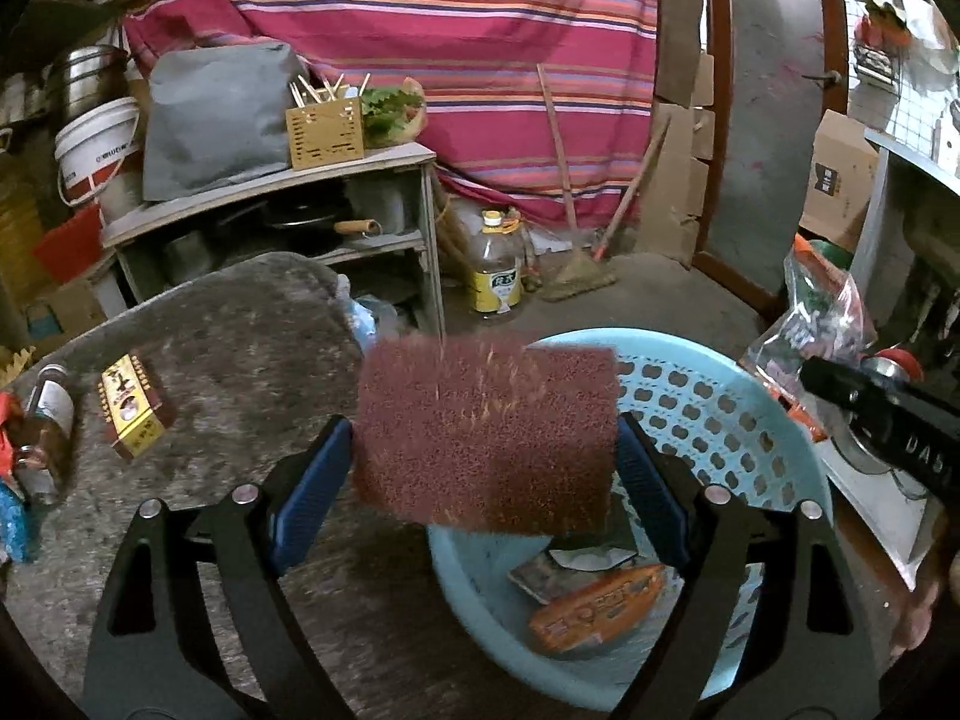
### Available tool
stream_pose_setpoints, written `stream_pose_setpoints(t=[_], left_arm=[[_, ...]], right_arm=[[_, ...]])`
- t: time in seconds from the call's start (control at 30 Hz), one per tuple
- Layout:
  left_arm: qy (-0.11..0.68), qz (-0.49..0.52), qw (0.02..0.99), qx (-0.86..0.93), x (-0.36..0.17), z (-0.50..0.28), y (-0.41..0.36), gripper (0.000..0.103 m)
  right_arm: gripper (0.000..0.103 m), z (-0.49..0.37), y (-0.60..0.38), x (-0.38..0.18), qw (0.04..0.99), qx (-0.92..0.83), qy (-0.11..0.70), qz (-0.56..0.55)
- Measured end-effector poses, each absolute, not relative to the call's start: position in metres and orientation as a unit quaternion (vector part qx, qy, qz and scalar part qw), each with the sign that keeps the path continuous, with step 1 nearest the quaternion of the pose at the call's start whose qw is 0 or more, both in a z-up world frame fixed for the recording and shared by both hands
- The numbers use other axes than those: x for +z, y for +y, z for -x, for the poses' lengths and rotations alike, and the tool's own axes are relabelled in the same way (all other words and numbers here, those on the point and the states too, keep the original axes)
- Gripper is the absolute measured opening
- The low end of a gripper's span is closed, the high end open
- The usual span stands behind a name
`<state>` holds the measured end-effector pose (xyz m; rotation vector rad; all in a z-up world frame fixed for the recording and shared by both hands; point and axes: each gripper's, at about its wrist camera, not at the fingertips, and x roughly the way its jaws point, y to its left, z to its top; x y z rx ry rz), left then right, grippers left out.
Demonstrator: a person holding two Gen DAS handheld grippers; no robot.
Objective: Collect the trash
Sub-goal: 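Carry the scouring pad and plastic bag over the blue basket, then open both tools over the basket to drop the pad and bag, then return both tools to the table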
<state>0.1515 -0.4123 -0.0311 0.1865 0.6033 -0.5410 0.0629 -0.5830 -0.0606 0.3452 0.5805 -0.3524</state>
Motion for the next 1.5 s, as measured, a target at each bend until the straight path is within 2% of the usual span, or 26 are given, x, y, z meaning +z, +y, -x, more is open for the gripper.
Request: stream_pose_setpoints(t=[0.13, 0.47, 0.63, 0.73, 0.8, 1.0, 1.5], left_arm=[[0.287, -0.078, 0.917, -0.265, -0.024, -0.152, -0.407, 0.097], [0.270, -0.062, 0.935, -0.221, -0.008, -0.157, -0.355, 0.098], [0.267, -0.058, 0.942, -0.196, -0.004, -0.158, -0.319, 0.098], [0.261, -0.062, 0.947, -0.177, -0.003, -0.156, -0.299, 0.098], [0.259, -0.067, 0.949, -0.165, -0.005, -0.155, -0.280, 0.098], [0.255, -0.074, 0.955, -0.133, -0.005, -0.156, -0.224, 0.098], [0.268, -0.010, 0.963, -0.029, -0.020, -0.181, -0.065, 0.098]], right_arm=[[0.010, -0.063, -0.582, -0.060, 0.928, -0.171, 0.284, -0.170], [0.011, -0.082, -0.563, -0.066, 0.927, -0.149, 0.308, -0.152], [0.016, -0.096, -0.547, -0.072, 0.923, -0.132, 0.329, -0.148], [0.032, -0.103, -0.539, -0.077, 0.918, -0.134, 0.344, -0.145], [0.053, -0.108, -0.533, -0.082, 0.913, -0.146, 0.356, -0.139], [0.078, -0.111, -0.522, -0.084, 0.907, -0.176, 0.360, -0.128], [0.080, -0.144, -0.413, -0.044, 0.950, -0.111, 0.280, -0.086]])
